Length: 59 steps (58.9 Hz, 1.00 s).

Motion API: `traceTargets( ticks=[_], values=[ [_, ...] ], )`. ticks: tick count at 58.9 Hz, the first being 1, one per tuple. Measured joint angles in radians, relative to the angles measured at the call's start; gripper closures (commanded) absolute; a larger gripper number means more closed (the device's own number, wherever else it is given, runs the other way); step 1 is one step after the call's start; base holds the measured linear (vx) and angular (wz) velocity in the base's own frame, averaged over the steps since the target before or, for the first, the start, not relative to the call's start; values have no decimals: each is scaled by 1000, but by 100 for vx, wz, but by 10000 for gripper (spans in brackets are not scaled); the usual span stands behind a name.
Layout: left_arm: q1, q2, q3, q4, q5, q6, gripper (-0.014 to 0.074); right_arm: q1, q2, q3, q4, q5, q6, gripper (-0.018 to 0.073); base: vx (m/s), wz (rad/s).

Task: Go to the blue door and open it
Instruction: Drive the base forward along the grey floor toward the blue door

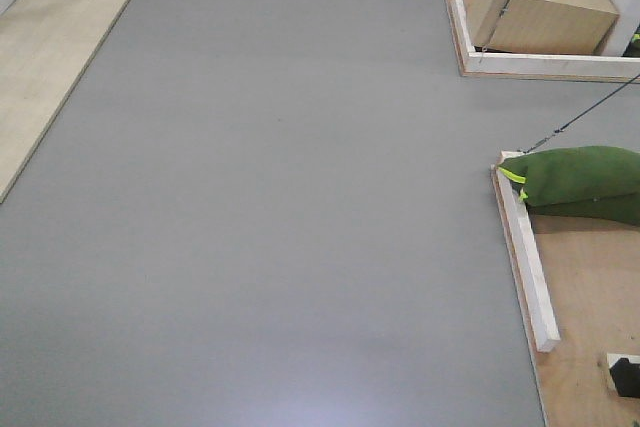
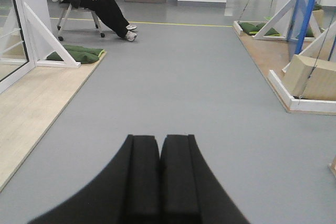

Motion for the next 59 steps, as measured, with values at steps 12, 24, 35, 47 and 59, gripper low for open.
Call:
traceTargets(
  ticks=[12,24,35,47,59],
  values=[
    [0,0,0,0,1,0,524,0,0,0,0,-1,0,561,29,3],
    [0,0,0,0,1,0,524,0,0,0,0,-1,0,561,36,-4],
    [0,0,0,0,1,0,524,0,0,0,0,-1,0,561,42,-9],
    [0,0,0,0,1,0,524,0,0,0,0,-1,0,561,46,-12],
    [0,0,0,0,1,0,524,0,0,0,0,-1,0,561,47,-14]
  ],
)
